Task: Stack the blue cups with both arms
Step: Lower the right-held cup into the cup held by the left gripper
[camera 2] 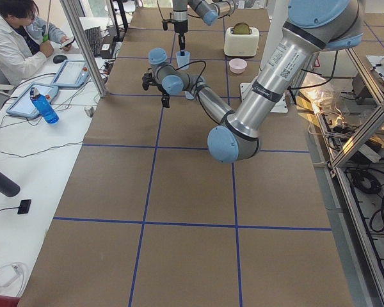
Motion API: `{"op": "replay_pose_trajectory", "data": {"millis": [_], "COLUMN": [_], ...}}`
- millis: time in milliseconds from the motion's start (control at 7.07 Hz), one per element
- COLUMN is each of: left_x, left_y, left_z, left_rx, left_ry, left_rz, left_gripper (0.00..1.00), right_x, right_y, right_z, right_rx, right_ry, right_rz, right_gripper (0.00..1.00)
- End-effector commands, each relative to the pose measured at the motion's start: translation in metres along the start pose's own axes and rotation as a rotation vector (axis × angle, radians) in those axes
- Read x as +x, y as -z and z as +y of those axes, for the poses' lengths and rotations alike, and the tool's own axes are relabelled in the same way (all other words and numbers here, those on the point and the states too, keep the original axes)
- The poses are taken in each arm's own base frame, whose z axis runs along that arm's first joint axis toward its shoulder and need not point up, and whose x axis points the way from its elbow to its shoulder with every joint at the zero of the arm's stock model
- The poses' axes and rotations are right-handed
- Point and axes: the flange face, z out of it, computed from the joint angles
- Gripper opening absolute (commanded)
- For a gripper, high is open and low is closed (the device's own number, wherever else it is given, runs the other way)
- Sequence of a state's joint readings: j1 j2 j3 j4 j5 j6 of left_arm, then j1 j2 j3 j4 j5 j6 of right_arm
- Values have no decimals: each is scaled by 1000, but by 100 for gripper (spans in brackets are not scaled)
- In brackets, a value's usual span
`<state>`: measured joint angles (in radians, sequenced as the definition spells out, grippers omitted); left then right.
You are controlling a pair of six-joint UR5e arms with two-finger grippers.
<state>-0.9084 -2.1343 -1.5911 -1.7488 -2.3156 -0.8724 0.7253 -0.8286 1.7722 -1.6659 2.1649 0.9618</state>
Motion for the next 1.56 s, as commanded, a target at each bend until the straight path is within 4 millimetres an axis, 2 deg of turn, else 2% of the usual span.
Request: {"op": "replay_pose_trajectory", "data": {"millis": [0,141,283,566,1414], "left_x": [-63,-80,-87,-88,-88], "left_y": [11,14,14,12,12], "left_z": [-8,-9,-11,-11,-11], "left_rx": [5,6,1,-2,-2], "left_ry": [-91,-111,-119,-118,-118], "left_rz": [-33,-44,-54,-57,-57], "left_gripper": [95,95,95,95,95], "right_x": [-41,-47,-48,-46,-41], "right_y": [-30,-42,-52,-68,-77], "right_z": [-2,3,7,11,20], "right_rx": [-8,-5,-16,-21,-35], "right_ry": [-3,8,13,23,24], "right_rz": [29,45,54,78,86], "right_gripper": [0,0,0,0,0]}}
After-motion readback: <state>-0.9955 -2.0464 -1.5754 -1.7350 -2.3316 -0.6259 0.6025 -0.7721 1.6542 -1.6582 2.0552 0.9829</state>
